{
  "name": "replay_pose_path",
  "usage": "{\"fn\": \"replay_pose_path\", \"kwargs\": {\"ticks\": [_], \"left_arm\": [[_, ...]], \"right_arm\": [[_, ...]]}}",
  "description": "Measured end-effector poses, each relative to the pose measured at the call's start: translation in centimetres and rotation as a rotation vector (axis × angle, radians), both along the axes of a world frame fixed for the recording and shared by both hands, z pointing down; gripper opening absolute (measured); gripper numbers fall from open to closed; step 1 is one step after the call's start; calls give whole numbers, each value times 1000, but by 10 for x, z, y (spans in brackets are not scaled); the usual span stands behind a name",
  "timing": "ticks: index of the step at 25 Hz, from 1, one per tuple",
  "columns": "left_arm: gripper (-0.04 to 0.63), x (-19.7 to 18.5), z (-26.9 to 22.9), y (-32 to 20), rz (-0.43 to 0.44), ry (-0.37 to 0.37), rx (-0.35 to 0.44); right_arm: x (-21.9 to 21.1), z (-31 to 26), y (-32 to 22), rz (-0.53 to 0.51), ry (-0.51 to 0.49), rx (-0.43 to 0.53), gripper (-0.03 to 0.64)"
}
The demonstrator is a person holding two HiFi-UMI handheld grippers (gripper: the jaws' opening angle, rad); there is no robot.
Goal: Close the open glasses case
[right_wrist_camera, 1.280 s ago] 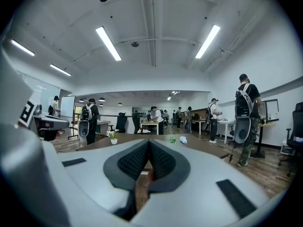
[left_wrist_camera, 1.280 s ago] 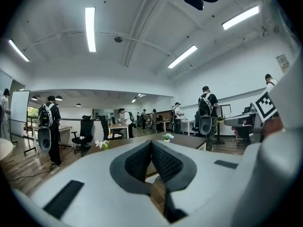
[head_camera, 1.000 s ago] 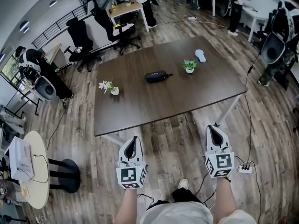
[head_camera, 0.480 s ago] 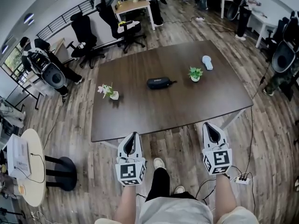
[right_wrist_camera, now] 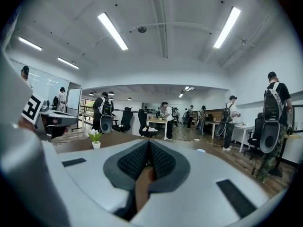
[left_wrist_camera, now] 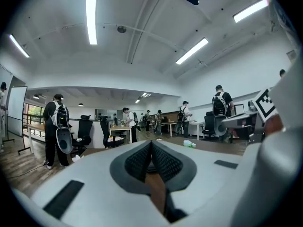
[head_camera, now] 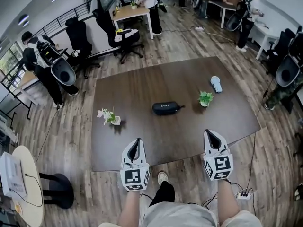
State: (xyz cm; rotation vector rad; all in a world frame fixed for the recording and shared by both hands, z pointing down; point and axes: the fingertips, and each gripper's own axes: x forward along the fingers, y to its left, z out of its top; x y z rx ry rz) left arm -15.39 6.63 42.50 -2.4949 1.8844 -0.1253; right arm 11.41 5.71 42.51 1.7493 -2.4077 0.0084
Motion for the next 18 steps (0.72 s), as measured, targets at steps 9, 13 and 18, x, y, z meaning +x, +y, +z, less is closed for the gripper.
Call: {"fn": "replay_pose_path", "kwargs": {"ticks": [9, 13, 18], "left_arm": [[1, -46, -7, -90, 5, 9, -1], [1, -61, -3, -123, 10, 14, -6], [2, -70, -7, -153, 22, 16, 4]], "right_arm": [[-54, 0, -100, -9, -1, -32, 2], [-72, 1, -135, -13, 6, -32, 2], [-81, -4, -163, -8, 13, -27, 2]]}}
